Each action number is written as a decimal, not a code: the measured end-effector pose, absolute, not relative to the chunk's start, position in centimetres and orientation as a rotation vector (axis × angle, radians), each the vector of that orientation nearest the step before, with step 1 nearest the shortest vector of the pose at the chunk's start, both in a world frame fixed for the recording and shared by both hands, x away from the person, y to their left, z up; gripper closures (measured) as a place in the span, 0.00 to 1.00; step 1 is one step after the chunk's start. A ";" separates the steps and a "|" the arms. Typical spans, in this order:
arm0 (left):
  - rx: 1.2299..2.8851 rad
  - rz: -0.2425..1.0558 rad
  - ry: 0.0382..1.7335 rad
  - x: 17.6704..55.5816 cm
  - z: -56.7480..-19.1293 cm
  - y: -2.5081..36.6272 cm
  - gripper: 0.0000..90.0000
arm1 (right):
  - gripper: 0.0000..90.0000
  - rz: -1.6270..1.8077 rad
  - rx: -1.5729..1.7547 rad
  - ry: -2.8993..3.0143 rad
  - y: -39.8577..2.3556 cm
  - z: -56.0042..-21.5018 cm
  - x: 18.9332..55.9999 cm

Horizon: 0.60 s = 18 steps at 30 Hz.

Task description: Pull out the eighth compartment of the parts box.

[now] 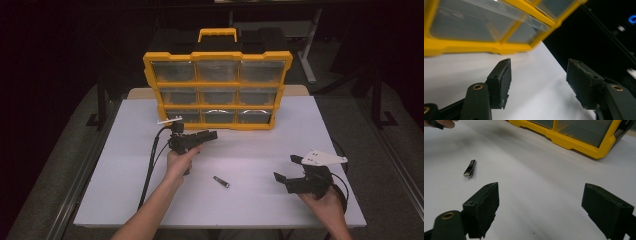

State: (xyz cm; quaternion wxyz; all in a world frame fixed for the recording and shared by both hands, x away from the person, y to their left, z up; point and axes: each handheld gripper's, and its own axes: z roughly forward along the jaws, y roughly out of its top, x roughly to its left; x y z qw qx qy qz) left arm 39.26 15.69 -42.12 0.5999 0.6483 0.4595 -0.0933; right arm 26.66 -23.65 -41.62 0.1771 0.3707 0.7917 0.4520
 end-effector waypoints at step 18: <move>1.187 -0.217 1.251 43.5 -45.0 13.9 0.67 | 0.15 1.281 1.037 2.275 -23.5 -42.2 26.8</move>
